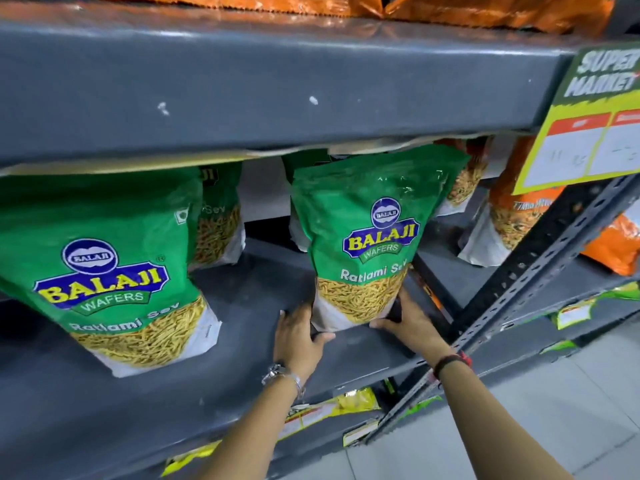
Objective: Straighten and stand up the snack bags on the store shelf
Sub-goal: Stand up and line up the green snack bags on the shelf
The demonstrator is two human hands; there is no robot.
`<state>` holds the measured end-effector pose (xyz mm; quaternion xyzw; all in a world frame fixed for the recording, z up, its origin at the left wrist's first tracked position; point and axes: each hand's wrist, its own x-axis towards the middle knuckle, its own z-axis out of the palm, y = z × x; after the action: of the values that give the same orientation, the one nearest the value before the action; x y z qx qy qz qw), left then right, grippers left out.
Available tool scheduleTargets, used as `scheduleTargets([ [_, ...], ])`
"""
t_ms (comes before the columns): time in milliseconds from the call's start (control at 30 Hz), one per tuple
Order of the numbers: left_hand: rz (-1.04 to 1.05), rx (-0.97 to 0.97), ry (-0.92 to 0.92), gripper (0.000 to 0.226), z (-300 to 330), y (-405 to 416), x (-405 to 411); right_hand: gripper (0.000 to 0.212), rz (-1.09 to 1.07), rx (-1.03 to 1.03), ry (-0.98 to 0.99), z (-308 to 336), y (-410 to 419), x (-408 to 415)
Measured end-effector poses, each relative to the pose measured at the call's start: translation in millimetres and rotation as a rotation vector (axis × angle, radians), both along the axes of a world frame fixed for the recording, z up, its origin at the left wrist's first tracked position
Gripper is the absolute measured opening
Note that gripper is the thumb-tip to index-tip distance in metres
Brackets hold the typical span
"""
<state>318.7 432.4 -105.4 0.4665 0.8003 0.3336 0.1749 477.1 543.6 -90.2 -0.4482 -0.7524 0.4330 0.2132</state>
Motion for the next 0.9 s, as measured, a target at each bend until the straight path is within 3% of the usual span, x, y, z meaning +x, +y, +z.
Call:
scheduleTargets([
  [200, -0.096, -0.035, 0.169, 0.070, -10, 7, 0, 0.083, -0.045, 0.029, -0.018, -3, 2, 16],
  [900, -0.103, -0.011, 0.209, 0.066, -4, 4, 4, 0.078, -0.037, 0.010, -0.076, -5, -4, 24],
])
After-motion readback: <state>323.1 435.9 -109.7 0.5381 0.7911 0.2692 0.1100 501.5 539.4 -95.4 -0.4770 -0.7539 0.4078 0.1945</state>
